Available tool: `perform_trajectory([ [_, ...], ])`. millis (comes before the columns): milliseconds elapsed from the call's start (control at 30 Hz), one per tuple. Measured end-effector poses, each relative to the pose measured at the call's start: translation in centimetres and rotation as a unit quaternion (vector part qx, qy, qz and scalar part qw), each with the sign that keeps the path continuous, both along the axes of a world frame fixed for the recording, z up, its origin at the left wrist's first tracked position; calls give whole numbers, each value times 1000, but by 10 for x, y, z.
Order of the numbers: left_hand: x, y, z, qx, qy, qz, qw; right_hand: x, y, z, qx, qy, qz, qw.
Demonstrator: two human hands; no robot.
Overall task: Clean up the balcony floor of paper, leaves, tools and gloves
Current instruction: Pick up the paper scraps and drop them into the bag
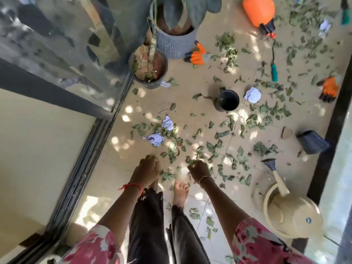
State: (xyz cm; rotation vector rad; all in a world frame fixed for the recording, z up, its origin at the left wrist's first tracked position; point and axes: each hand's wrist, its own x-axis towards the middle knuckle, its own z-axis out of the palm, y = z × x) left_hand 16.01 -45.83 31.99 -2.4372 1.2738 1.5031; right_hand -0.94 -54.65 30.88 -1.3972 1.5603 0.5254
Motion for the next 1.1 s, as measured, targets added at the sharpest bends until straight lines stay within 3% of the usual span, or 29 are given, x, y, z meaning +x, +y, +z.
perform_trajectory([
  [167, 20, -25, -33, 70, -12, -128, 989, 30, -33, -40, -67, 7, -74, 995],
  [300, 35, -44, -73, 74, -44, -182, 980, 52, -57, -78, -94, 28, -102, 990],
  [500, 45, -67, -168, 71, -50, -106, 991, 70, -81, -163, -123, 1, -47, 991],
  [667, 40, -70, -264, 0, 3, 102, 995, 86, -104, -258, -151, -7, 79, 985],
  [800, 36, -67, -331, -18, -33, 87, 995, 106, -120, -328, -135, -20, 110, 985],
  [967, 32, -62, -364, -2, -111, 97, 989, 125, -125, -368, -140, -6, 147, 979],
  [1100, 35, -59, -366, -14, -92, 112, 989, 125, -127, -366, -137, -31, 81, 987],
])
